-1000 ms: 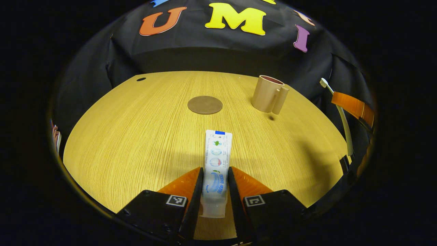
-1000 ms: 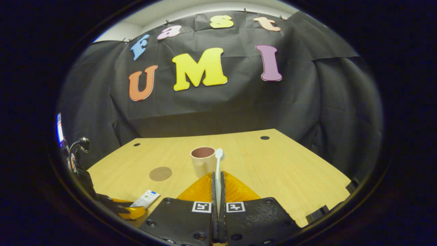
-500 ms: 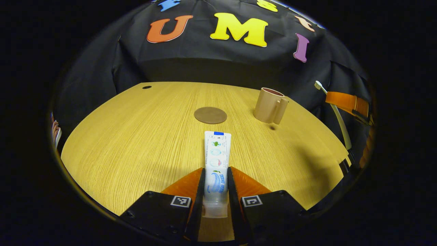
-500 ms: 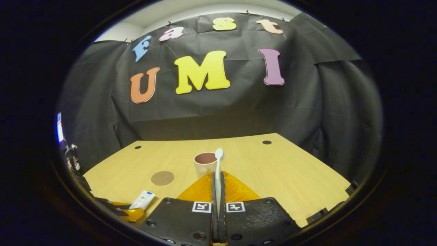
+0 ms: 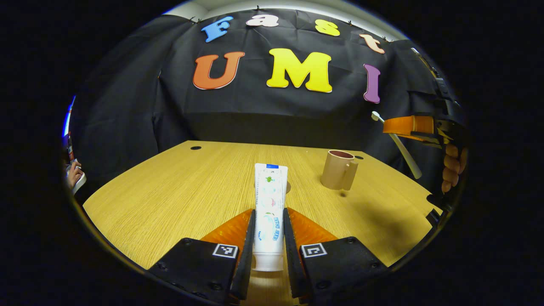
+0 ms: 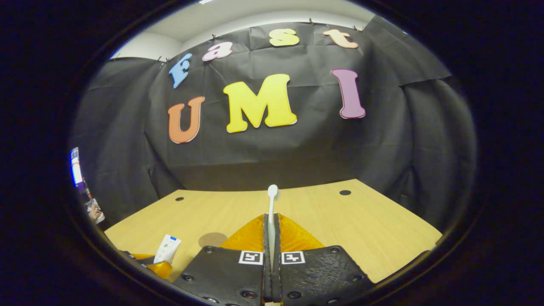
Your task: Put the toothbrush and toothpaste on the desktop into the cup, then pick up the cup and place it on the coaster on the desktop.
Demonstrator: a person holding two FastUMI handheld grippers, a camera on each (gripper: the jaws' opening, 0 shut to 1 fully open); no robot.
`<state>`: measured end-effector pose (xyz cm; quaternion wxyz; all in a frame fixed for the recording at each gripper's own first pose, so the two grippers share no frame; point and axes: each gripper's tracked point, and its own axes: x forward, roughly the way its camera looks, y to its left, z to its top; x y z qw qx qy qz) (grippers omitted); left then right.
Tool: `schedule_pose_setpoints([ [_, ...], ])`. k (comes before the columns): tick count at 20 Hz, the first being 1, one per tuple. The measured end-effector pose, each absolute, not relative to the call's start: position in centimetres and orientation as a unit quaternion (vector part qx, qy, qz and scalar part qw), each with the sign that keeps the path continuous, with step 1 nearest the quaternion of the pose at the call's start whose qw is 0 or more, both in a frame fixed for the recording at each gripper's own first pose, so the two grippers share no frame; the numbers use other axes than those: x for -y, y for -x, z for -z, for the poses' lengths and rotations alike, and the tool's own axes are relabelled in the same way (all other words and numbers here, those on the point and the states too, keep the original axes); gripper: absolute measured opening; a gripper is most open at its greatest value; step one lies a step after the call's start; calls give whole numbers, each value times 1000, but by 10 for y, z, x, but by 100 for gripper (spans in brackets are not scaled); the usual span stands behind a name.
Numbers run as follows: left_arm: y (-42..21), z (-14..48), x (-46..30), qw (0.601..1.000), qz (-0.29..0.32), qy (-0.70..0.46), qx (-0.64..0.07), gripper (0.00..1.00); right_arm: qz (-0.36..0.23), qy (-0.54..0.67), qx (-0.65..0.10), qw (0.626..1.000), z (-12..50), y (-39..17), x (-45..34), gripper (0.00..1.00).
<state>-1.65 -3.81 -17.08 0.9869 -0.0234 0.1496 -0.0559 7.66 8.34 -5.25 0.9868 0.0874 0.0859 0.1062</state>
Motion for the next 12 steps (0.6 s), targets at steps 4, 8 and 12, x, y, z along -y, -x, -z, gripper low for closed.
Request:
schedule_pose_setpoints([
  [4, 13, 152, 39, 992, 58, 22, -109, 40, -113, -92, -47, 988, 27, -114, -90, 1],
  [8, 10, 142, 40, 994, 55, 19, -93, 40, -101, -83, -14, 991, 16, -163, -97, 1],
  [12, 6, 123, 41, 995, 57, 23, -75, 40, -100, -70, -25, 992, 30, -204, -109, 1],
])
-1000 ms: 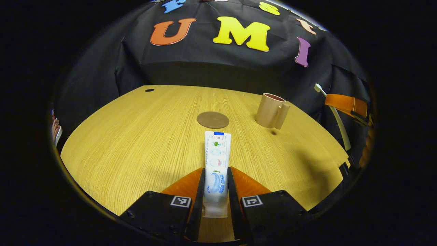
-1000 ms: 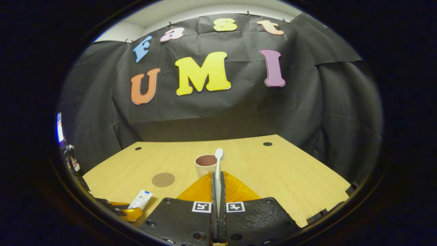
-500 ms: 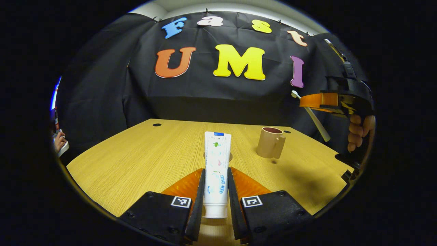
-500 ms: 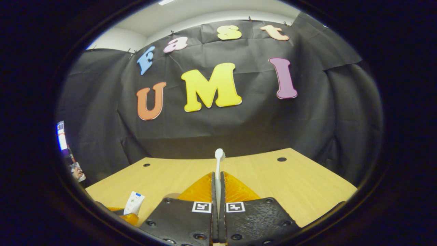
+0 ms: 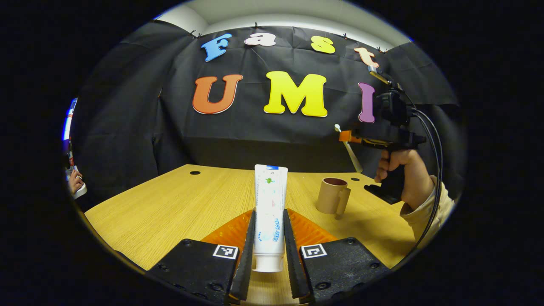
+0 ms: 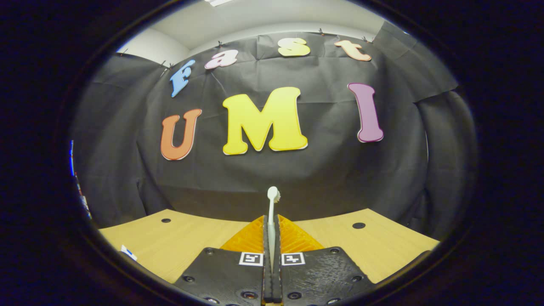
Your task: Put the toothbrush and toothpaste on the desktop into the cup, then pick up the cup and place it on the coaster on the desktop.
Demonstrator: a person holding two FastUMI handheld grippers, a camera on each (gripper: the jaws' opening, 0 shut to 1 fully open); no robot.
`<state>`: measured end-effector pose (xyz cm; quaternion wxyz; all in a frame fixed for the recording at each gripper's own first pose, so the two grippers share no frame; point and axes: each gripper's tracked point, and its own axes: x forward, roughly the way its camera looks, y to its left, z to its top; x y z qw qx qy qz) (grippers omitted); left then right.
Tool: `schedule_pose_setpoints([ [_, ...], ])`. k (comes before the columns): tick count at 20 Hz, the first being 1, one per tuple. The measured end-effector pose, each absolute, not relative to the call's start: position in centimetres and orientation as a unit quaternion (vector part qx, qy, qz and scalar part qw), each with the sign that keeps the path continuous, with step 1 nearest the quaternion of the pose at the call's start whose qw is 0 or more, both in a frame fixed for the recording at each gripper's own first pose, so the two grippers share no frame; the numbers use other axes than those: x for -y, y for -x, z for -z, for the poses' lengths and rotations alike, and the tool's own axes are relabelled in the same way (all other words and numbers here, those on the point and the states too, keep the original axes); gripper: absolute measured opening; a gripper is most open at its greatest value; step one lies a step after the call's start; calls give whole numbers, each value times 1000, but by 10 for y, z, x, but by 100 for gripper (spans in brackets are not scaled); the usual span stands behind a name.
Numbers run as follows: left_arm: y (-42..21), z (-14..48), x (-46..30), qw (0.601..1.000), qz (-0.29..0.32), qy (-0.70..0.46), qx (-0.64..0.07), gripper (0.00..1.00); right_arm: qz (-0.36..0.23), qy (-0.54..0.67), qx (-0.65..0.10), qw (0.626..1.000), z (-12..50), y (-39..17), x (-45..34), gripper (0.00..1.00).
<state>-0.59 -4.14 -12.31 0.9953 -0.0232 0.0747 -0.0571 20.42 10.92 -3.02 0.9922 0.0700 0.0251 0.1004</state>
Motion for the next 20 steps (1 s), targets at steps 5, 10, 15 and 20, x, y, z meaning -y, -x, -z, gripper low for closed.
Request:
schedule_pose_setpoints([
  [5, -8, 123, 47, 995, 61, 25, -79, 40, -86, -81, -61, 991, 54, -236, -111, 1],
  [10, -14, 126, 53, 993, 66, 29, -89, 40, -87, -66, -60, 992, 56, -242, -114, 3],
  [15, -15, 129, 55, 993, 67, 26, -92, 40, -96, -53, -61, 992, 57, -237, -117, 5],
  [20, -11, 125, 59, 994, 68, 20, -85, 40, -99, -61, -79, 990, 62, -231, -111, 8],
])
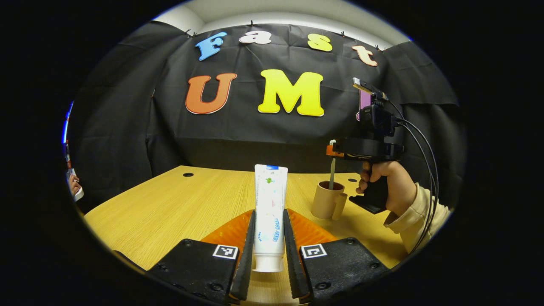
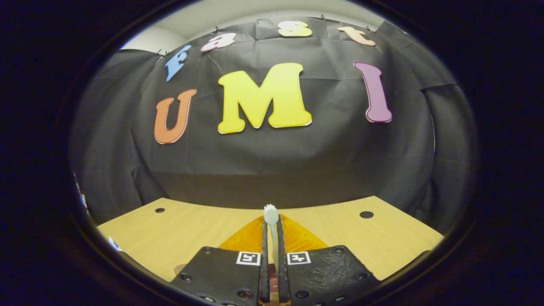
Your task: Put the toothbrush and toothpaste on the desktop into the cup, then pick up the cup and place it on the coaster on the desktop.
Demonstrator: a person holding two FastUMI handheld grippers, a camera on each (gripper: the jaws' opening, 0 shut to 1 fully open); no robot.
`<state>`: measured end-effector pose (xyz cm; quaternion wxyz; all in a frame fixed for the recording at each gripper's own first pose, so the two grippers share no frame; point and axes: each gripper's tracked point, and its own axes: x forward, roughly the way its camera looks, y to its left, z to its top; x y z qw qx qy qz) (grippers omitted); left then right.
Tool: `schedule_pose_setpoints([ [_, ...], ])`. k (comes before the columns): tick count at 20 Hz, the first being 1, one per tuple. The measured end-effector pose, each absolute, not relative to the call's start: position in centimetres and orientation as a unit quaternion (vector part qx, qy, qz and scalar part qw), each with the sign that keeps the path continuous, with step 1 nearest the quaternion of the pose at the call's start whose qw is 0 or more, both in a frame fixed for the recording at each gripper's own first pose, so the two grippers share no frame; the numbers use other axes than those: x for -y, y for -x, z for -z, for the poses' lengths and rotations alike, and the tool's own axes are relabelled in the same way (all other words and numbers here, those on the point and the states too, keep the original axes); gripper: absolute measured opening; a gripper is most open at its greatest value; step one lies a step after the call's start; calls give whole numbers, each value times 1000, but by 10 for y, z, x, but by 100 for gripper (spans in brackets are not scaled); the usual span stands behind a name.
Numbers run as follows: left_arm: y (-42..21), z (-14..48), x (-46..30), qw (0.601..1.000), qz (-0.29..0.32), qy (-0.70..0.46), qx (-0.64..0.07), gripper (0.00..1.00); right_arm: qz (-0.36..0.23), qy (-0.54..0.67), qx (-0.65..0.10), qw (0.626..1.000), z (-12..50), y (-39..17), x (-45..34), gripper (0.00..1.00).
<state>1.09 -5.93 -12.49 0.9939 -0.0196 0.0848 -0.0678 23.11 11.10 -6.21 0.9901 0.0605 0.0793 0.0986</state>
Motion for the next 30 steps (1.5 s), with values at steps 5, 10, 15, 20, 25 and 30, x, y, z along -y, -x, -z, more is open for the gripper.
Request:
schedule_pose_setpoints([
  [5, -13, 126, 66, 993, 69, 20, -91, 39, -100, -23, -56, 993, 49, -220, -105, 69],
  [10, -23, 117, 73, 994, 65, 13, -83, 40, -103, 7, -14, 995, 32, -189, -97, 97],
  [15, -43, 104, 86, 995, 61, 3, -74, 40, -98, 4, -13, 995, 40, -154, -72, 95],
  [20, -65, 95, 112, 994, 74, 21, -75, 40, -92, -8, -27, 995, 58, -123, -33, 97],
  [25, -90, 79, 140, 994, 84, 35, -62, 39, -80, -8, -35, 996, 79, -100, 8, 98],
  [30, -114, 72, 174, 993, 94, 45, -49, 39, -85, -54, -60, 993, 97, -83, 32, 97],
])
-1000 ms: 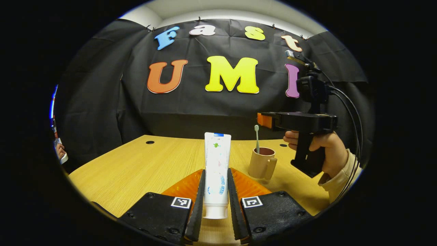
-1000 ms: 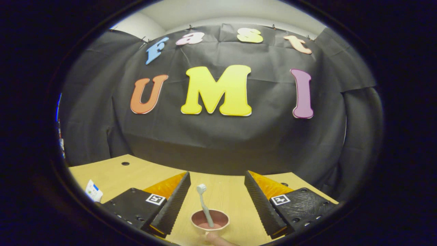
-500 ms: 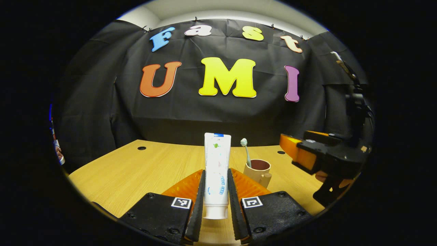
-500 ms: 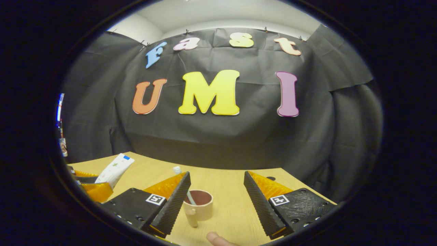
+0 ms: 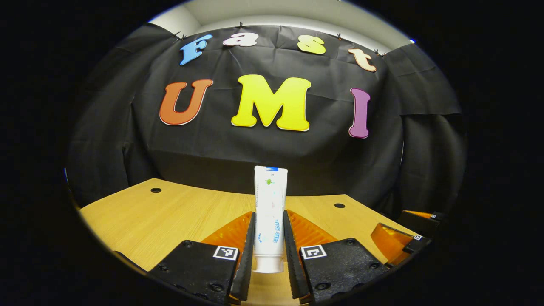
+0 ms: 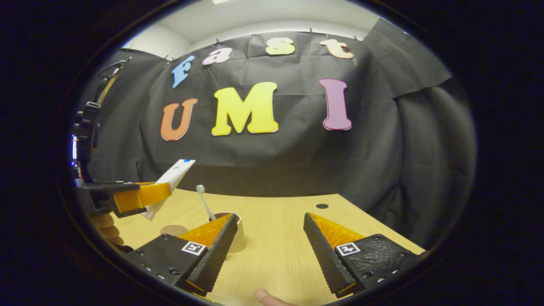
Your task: Put the toothbrush and toothpaste on the desktop into the cup, then pick up the cup and place it on the coaster on the desktop.
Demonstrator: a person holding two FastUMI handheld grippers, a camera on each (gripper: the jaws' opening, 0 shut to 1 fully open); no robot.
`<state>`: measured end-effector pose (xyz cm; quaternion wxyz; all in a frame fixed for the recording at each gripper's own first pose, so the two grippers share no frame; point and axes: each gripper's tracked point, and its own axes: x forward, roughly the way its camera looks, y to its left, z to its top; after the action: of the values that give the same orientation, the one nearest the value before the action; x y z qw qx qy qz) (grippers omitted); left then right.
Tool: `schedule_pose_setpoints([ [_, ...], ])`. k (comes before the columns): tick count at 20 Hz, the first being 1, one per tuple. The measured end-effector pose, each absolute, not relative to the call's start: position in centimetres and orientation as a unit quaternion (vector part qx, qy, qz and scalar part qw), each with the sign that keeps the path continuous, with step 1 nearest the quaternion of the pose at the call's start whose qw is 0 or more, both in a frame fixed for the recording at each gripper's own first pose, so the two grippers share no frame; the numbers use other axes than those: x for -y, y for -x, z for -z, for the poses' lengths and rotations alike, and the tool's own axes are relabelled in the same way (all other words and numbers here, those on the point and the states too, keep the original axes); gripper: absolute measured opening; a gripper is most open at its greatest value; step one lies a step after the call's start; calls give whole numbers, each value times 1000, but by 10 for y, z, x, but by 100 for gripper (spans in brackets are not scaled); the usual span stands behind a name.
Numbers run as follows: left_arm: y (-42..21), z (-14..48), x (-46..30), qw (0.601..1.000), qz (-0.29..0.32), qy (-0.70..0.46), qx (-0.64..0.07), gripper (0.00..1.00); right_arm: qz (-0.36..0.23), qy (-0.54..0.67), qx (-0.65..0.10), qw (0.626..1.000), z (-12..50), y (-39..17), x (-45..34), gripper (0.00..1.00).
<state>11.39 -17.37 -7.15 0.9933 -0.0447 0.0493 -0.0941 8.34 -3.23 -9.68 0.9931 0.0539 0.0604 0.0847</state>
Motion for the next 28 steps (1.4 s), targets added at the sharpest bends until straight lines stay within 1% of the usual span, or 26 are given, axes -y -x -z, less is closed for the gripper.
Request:
schedule_pose_setpoints([
  [1, -119, 71, 181, 993, 97, 49, -49, 39, -85, -60, -67, 992, 100, -81, 35, 95],
  [3, -131, 69, 191, 992, 97, 61, -46, 39, -76, -51, -66, 994, 106, -78, 44, 96],
  [5, -144, 69, 199, 992, 96, 65, -45, 40, -67, -40, -69, 995, 113, -71, 52, 95],
  [8, -159, 69, 215, 992, 99, 60, -49, 39, -79, -45, -69, 993, 115, -62, 53, 96],
  [13, -177, 65, 237, 993, 103, 46, -36, 39, -73, -46, -68, 994, 114, -61, 71, 95],
  [14, -180, 66, 240, 993, 103, 45, -37, 39, -73, -49, -71, 994, 115, -61, 73, 97],
  [16, -185, 71, 237, 995, 86, 47, -34, 39, -71, -52, -76, 993, 117, -64, 77, 96],
  [22, -189, 88, 252, 992, 103, 53, -59, 39, -64, -62, -84, 992, 124, -68, 87, 95],
  [23, -190, 90, 251, 991, 102, 55, -62, 40, -65, -65, -88, 992, 128, -70, 87, 95],
  [24, -190, 92, 251, 991, 103, 56, -65, 44, -65, -69, -94, 991, 130, -70, 86, 96],
  [25, -190, 93, 250, 991, 101, 57, -66, 39, -67, -73, -97, 990, 132, -71, 86, 96],
  [28, -195, 100, 245, 991, 95, 53, -72, 40, -67, -74, -101, 990, 136, -73, 87, 96],
])
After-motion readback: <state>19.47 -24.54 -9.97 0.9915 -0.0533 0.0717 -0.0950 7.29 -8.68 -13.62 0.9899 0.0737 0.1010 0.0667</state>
